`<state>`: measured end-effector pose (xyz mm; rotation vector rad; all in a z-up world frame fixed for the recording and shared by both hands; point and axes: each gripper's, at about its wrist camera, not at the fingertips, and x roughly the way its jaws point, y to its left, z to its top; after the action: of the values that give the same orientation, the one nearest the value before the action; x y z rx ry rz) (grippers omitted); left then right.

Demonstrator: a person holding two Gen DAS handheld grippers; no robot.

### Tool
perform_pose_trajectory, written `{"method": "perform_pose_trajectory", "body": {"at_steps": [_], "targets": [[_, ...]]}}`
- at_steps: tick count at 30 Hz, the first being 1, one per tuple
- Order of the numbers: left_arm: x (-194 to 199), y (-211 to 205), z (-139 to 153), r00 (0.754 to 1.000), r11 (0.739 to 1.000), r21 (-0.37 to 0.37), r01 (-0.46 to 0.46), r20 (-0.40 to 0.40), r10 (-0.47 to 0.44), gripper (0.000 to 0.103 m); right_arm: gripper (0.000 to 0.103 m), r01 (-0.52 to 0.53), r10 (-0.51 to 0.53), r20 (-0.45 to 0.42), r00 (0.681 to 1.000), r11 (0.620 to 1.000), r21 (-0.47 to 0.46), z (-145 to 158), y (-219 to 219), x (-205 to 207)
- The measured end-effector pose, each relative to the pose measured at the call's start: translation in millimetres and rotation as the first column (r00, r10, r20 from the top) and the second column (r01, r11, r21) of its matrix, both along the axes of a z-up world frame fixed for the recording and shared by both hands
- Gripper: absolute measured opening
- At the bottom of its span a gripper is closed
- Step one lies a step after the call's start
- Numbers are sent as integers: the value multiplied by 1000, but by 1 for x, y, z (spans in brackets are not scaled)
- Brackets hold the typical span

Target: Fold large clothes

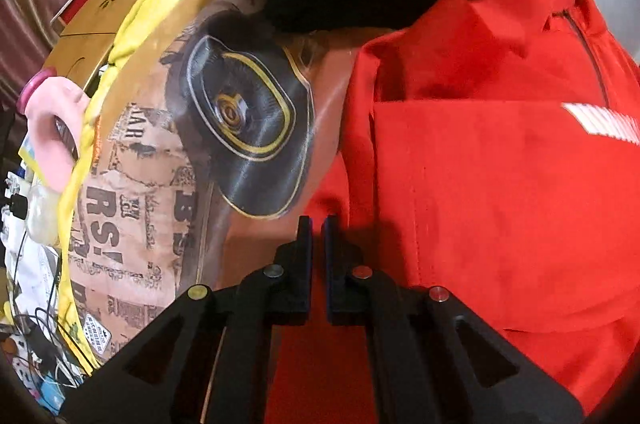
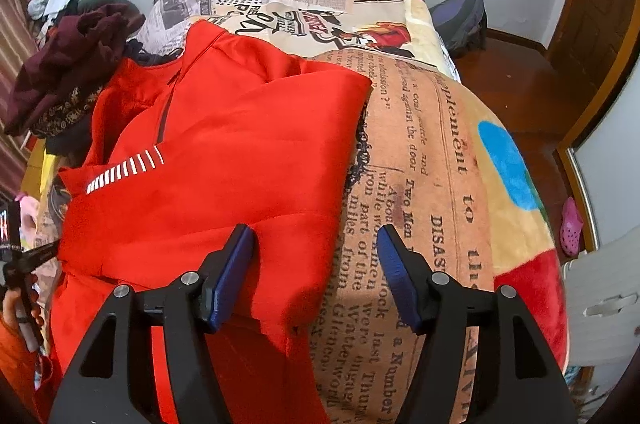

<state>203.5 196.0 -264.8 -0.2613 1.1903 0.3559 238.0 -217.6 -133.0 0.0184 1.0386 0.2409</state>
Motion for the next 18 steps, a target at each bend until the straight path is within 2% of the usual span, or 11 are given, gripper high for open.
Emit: {"method": "perform_pose_trajectory", "body": {"at_steps": [4,6,9,14,18], "targets": [[5,-4,31,997,998,37,42,65,-44,17,60,-37,38,13,999,999,-22,9,6,9],[11,-12,58,988,995,64,80,128,-88,33,60,-56,57,30,998,998,-24,18,10,16],[21,-25,89,967,988,93,125,212,-142,46,60,-88,89,68,994,996,-19,33,19,29],[46,-55,127,917,969,116,218,316,-244,52,60,-157,158,125,980,987,-21,54,43,55],[76,-78,130,903,959,122,257,322,-283,53,60,-219,218,117,969,976,-4,56,68,86]]}}
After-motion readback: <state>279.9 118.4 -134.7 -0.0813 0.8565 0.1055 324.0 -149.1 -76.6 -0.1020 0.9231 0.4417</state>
